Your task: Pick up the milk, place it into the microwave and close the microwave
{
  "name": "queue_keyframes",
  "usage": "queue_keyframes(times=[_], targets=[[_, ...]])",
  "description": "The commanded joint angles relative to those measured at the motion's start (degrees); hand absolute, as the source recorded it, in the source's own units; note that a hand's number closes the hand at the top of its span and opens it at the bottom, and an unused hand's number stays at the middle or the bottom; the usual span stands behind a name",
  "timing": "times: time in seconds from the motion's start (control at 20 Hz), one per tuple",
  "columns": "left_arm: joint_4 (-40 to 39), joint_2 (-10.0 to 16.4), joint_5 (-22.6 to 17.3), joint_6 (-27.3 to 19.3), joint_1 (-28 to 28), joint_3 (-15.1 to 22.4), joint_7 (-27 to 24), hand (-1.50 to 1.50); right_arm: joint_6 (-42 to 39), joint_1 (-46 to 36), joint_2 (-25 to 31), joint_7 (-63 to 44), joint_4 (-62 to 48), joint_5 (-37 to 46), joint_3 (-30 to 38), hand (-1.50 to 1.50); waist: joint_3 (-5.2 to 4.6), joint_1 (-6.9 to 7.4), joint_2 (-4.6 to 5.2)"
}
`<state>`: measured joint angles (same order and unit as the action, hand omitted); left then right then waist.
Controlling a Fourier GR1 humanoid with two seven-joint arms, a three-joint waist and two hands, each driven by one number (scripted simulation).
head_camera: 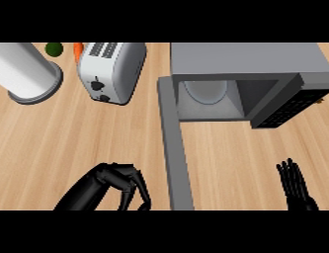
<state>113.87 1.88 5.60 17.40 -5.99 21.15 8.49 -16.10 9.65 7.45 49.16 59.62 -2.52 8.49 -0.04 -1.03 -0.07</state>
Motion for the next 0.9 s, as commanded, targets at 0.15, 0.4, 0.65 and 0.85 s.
queue_keyframes(times=[0.15, 0.4, 0.65, 0.85], targets=[[-13.5, -1.8, 1.4, 2.8, 8.2, 5.7, -0.2, 1.5, -4.8, 6.5, 2.3, -0.2, 8.1, -3.6, 0.0, -1.5, 0.0, 0.03, 0.11], [-20.8, -1.9, 8.6, -11.9, 13.8, 20.2, -3.8, 1.5, -5.4, 10.9, 3.2, -0.1, 14.6, -4.7, -1.0, -1.5, 0.0, -0.41, 0.0], [-32.3, -1.9, 2.1, -20.1, 24.7, 25.6, -2.5, 1.5, -10.7, 11.2, 6.4, 1.3, 15.9, -7.7, -1.3, -1.5, 0.05, -1.31, 0.28], [-39.0, -1.9, -4.8, -26.8, 28.9, 31.4, -3.9, 1.5, -12.0, 12.5, 6.8, -3.5, 25.1, -11.1, -3.7, -1.5, -0.07, -3.1, 0.48]])
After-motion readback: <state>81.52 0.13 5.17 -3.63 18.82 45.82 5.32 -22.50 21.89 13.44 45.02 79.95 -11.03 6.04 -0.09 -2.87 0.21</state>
